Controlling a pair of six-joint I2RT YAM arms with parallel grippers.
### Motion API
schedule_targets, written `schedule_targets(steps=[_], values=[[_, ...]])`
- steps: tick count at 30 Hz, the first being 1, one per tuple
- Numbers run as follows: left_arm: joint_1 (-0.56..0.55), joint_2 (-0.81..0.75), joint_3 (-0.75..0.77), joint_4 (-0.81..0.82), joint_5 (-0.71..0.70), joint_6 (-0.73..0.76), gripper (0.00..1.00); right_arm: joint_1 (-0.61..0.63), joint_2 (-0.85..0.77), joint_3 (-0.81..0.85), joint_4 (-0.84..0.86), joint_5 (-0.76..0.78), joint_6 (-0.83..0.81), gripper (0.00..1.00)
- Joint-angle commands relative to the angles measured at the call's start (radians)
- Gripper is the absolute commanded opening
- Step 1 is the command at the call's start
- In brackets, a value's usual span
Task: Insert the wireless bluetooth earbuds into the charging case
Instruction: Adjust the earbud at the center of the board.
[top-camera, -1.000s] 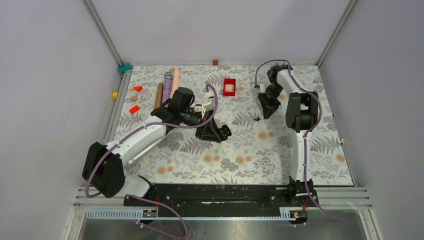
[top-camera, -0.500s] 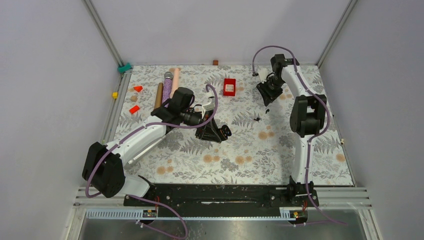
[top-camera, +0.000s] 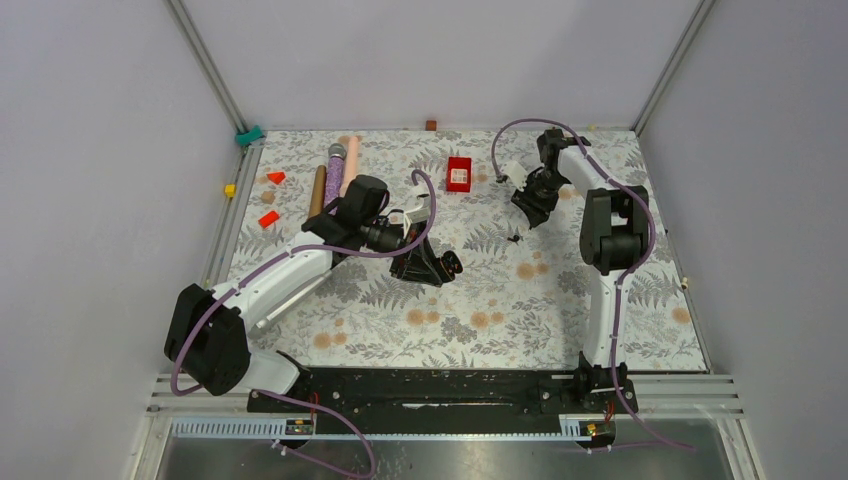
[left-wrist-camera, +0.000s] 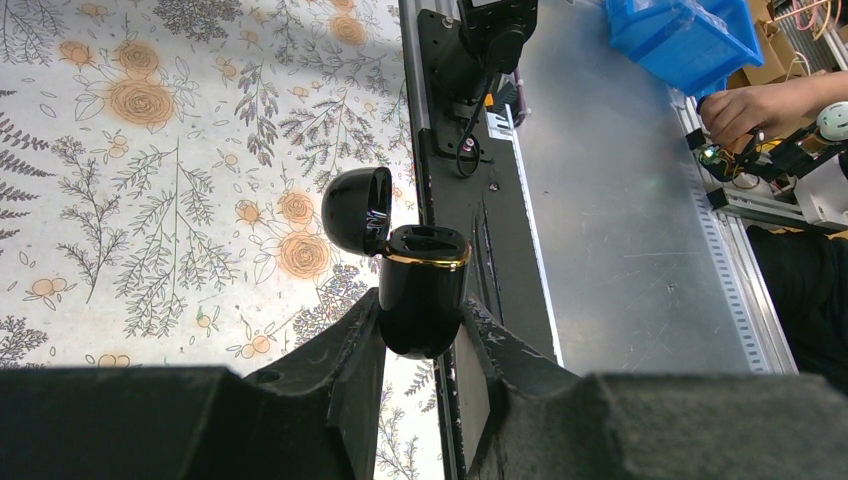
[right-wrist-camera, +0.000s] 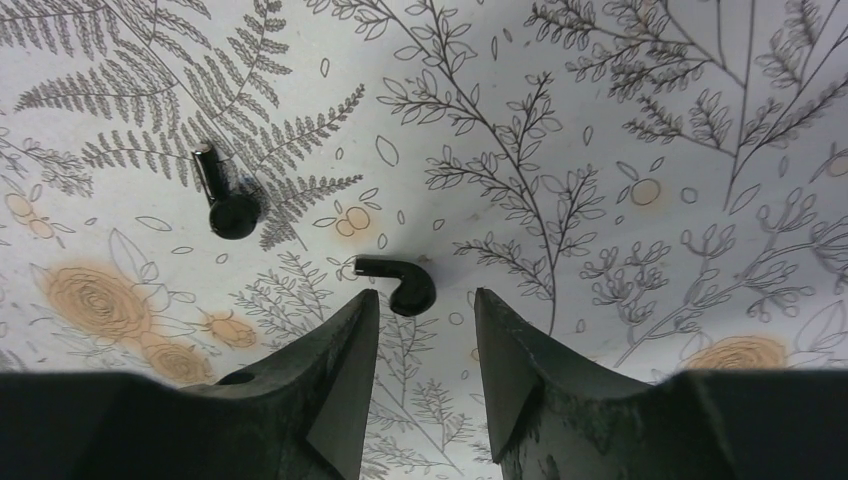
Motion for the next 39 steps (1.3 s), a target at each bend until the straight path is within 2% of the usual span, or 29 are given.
schedule_targets(steps=[1,6,15,22,31,35,39], values=[[0.005,-0.008,0.032,0.014,0.029,0.026,0.0,0.009,-0.058,-0.006,0.024,-0.019,-0.099,0.47],[0.005,-0.009,0.031,0.011,0.026,0.027,0.0,0.009,-0.046,-0.01,0.031,-0.01,-0.131,0.47],[0.005,-0.002,0.033,0.011,0.026,0.027,0.0,0.01,-0.091,-0.092,0.01,-0.064,-0.281,0.46],[0.004,0.002,0.034,0.011,0.024,0.028,0.0,0.009,-0.085,-0.078,0.009,-0.077,-0.282,0.43],[0.005,0.008,0.034,0.011,0.025,0.028,0.0,0.009,-0.088,-0.099,0.059,-0.041,-0.313,0.44],[0.005,0.01,0.035,0.011,0.023,0.028,0.0,0.01,-0.107,-0.127,0.058,-0.051,-0.39,0.46],[0.004,0.011,0.04,-0.01,0.024,0.045,0.0,0.009,-0.132,-0.176,0.059,-0.044,-0.535,0.49]])
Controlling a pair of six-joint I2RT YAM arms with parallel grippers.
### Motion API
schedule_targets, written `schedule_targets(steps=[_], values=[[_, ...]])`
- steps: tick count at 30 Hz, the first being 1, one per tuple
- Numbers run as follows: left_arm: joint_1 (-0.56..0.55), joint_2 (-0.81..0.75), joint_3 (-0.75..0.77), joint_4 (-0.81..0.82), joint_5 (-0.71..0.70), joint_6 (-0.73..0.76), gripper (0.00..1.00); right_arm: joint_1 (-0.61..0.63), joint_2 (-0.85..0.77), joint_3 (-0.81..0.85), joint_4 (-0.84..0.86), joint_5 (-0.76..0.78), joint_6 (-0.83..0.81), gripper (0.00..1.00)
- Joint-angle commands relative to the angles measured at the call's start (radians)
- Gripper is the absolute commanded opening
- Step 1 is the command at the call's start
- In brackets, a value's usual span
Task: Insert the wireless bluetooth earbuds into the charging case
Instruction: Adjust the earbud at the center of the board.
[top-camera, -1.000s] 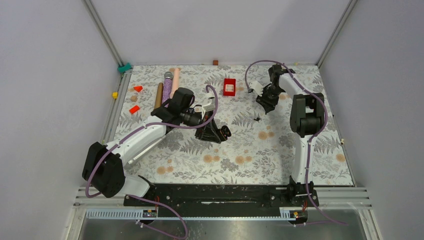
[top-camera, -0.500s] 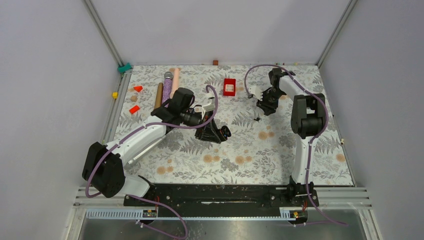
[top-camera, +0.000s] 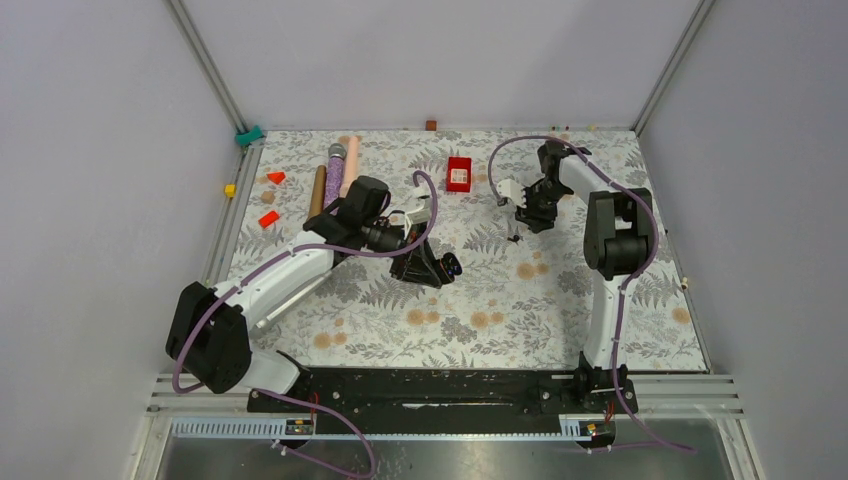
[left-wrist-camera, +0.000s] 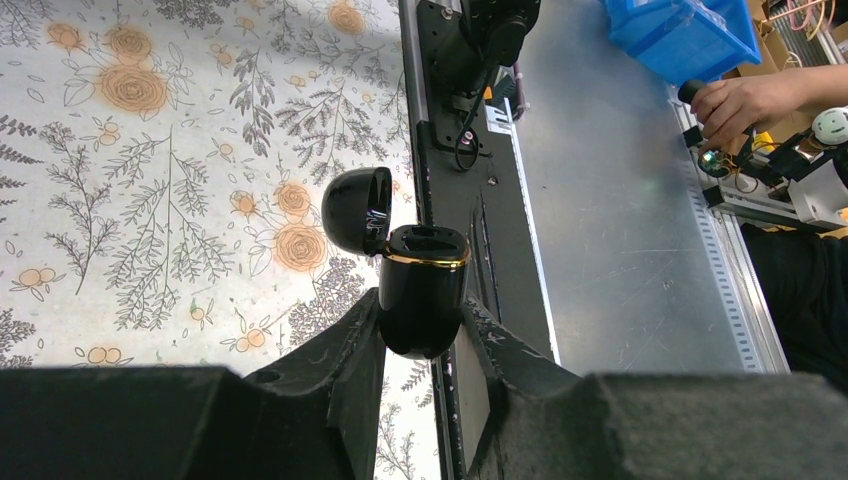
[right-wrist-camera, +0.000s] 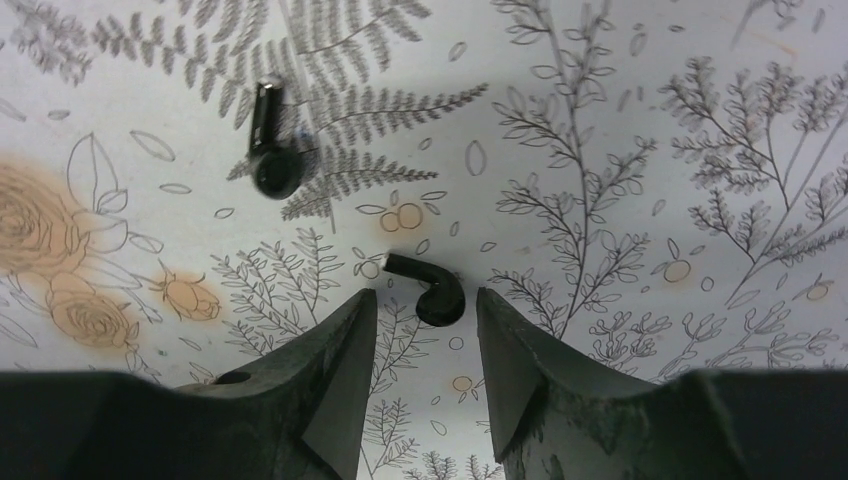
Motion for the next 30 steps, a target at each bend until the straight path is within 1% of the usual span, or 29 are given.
schedule_targets(steps=[1,6,13,16,20,24,30], values=[[0.005,0.001,0.041,0.001,0.025,0.04,0.0,0.009,-0.08,-0.044,-0.008,-0.005,-0.177,0.5],[0.005,0.003,0.043,0.0,0.027,0.041,0.0,0.011,-0.07,-0.018,-0.009,0.011,-0.201,0.5],[0.004,0.004,0.043,0.0,0.027,0.041,0.0,0.013,-0.029,0.04,-0.098,0.027,-0.308,0.48],[0.004,0.003,0.042,0.0,0.025,0.041,0.0,0.018,-0.018,0.055,-0.116,0.035,-0.325,0.47],[0.005,0.003,0.042,0.001,0.024,0.042,0.0,0.023,-0.012,0.049,-0.117,0.033,-0.329,0.44],[0.004,0.004,0.041,0.001,0.026,0.043,0.0,0.026,-0.017,0.021,-0.115,0.028,-0.344,0.44],[0.005,0.006,0.043,0.0,0.026,0.041,0.0,0.037,-0.001,0.009,-0.116,0.054,-0.348,0.42]])
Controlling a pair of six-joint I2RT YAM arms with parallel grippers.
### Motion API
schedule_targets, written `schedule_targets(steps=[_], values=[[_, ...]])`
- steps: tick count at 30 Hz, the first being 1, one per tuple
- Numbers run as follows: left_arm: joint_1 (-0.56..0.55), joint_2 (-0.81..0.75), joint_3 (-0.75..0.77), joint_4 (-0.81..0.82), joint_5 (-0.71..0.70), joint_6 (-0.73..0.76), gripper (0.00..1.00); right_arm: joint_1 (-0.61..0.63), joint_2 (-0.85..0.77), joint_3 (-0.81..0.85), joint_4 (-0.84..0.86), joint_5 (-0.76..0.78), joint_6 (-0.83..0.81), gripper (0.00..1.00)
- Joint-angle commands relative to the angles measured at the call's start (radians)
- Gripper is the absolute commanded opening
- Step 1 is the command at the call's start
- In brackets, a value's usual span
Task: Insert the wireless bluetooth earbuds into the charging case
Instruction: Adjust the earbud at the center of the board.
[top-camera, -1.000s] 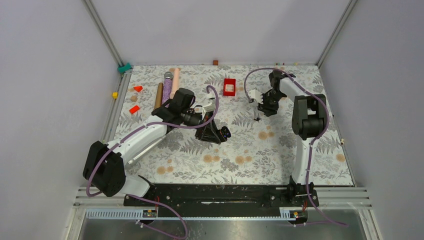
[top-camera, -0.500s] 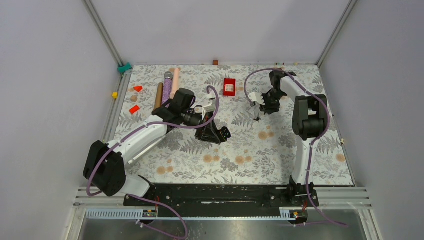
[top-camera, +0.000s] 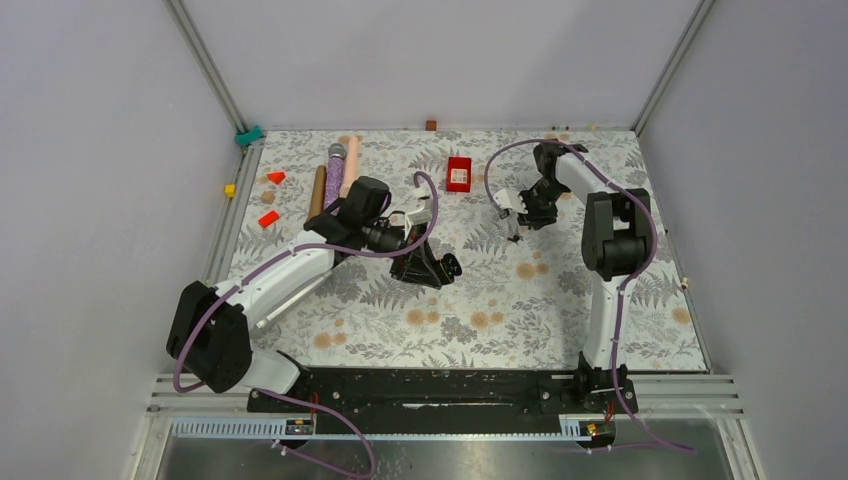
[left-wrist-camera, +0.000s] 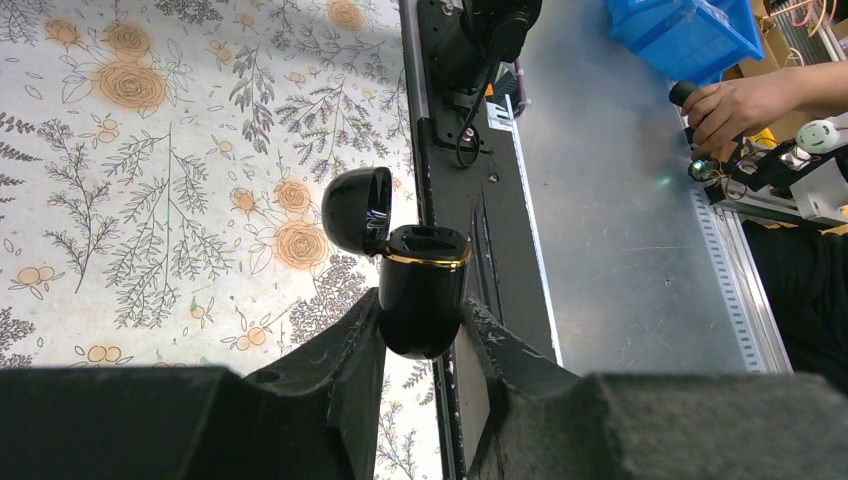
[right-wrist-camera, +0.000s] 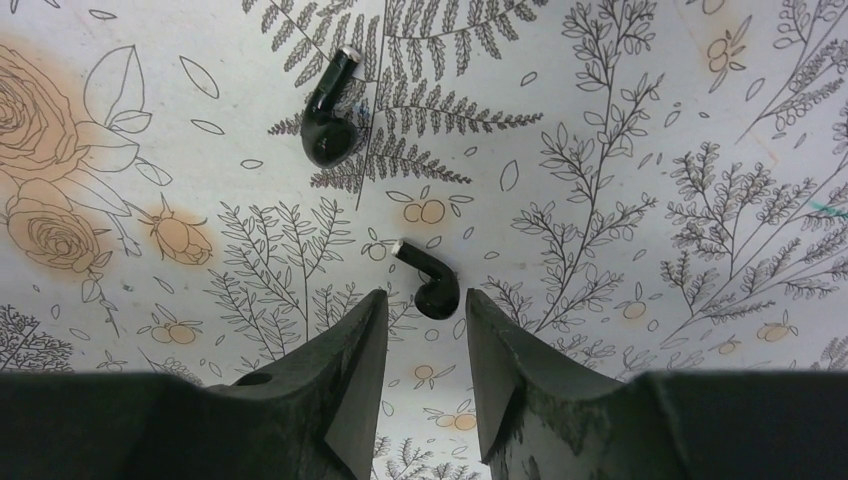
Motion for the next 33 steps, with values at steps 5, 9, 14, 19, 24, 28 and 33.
schedule_targets(steps=[5,9,14,19,24,28,33], values=[[0.004,0.002,0.043,0.017,0.025,0.023,0.0,0.016,0.032,0.006,-0.037,0.037,-0.019,0.36],[0.004,0.006,0.044,0.017,0.024,0.021,0.0,0.016,0.033,0.011,-0.036,0.036,-0.01,0.3],[0.004,0.001,0.043,0.017,0.023,0.022,0.0,0.016,0.012,0.005,-0.018,0.036,0.024,0.25],[0.004,-0.003,0.043,0.016,0.024,0.022,0.0,0.016,-0.037,-0.001,-0.018,0.033,0.099,0.19],[0.005,0.004,0.044,0.014,0.017,0.019,0.0,0.016,-0.165,-0.069,-0.016,0.025,0.184,0.18],[0.004,0.008,0.051,0.012,-0.032,0.011,0.0,0.022,-0.289,-0.154,-0.007,0.025,0.282,0.16],[0.004,0.009,0.054,0.014,-0.049,0.003,0.0,0.053,-0.423,-0.301,-0.023,0.027,0.404,0.14]])
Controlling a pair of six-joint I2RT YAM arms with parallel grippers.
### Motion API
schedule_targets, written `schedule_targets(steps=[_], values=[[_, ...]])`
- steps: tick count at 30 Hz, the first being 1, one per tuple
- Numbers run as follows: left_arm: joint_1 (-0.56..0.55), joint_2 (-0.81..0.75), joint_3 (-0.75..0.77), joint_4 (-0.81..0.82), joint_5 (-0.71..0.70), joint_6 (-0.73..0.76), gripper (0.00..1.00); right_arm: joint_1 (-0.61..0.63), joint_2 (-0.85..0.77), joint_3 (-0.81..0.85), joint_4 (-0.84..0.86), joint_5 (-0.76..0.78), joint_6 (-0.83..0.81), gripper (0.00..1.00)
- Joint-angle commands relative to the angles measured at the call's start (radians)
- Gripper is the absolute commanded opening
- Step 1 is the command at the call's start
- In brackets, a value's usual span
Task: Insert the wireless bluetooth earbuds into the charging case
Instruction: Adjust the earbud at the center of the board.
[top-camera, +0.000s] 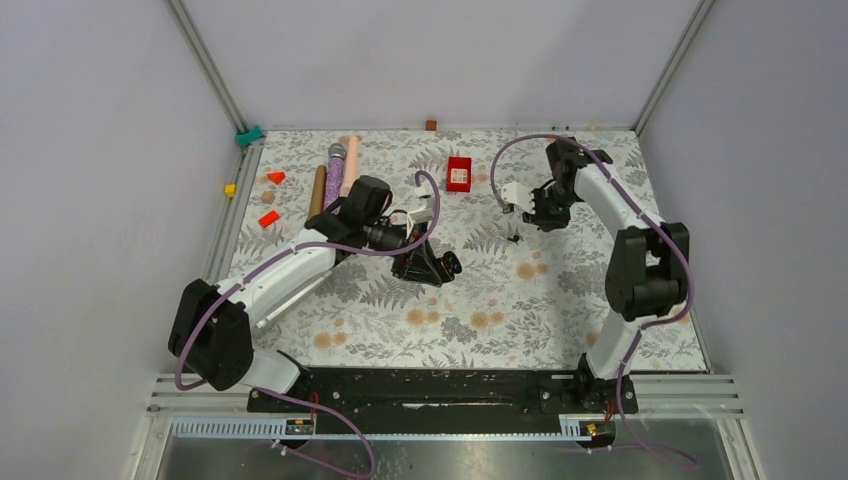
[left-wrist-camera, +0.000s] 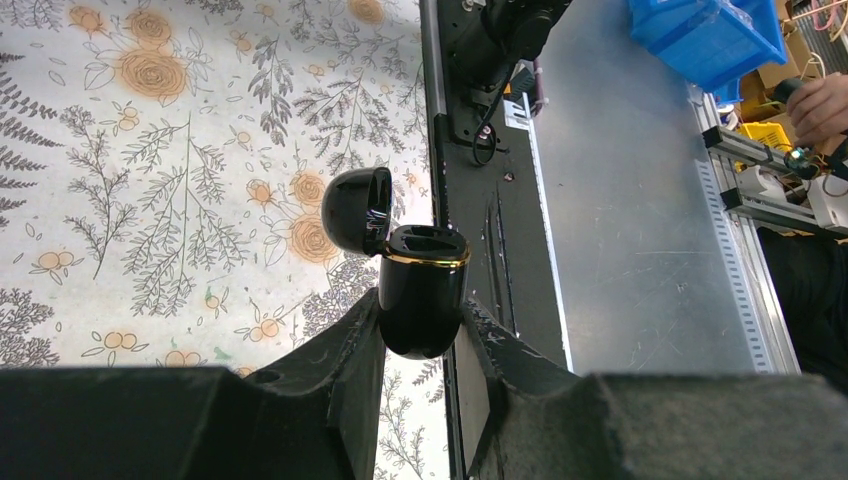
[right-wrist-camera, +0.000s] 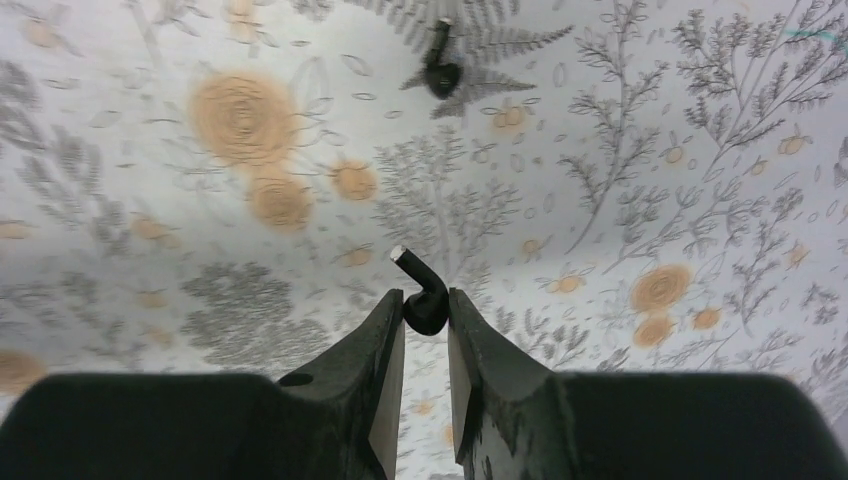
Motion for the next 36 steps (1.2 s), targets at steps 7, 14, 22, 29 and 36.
schedule_targets(steps=[7,14,22,29,36], values=[[0.004,-0.009,0.049,0.02,-0.021,0.005,0.0,0.193,-0.196,-0.363,0.088,0.107,0.116,0.15],[0.004,-0.039,0.037,0.022,-0.029,0.014,0.0,0.338,-0.035,-0.271,0.118,0.157,0.193,0.14],[0.006,-0.048,0.031,0.022,-0.031,0.024,0.0,0.41,0.116,-0.143,0.154,0.182,0.235,0.14],[0.006,-0.046,0.03,0.021,-0.032,0.024,0.0,0.427,0.131,-0.126,0.235,0.22,0.252,0.23],[0.006,-0.05,0.029,0.022,-0.032,0.026,0.0,0.427,0.025,-0.167,0.252,0.212,0.276,0.56]])
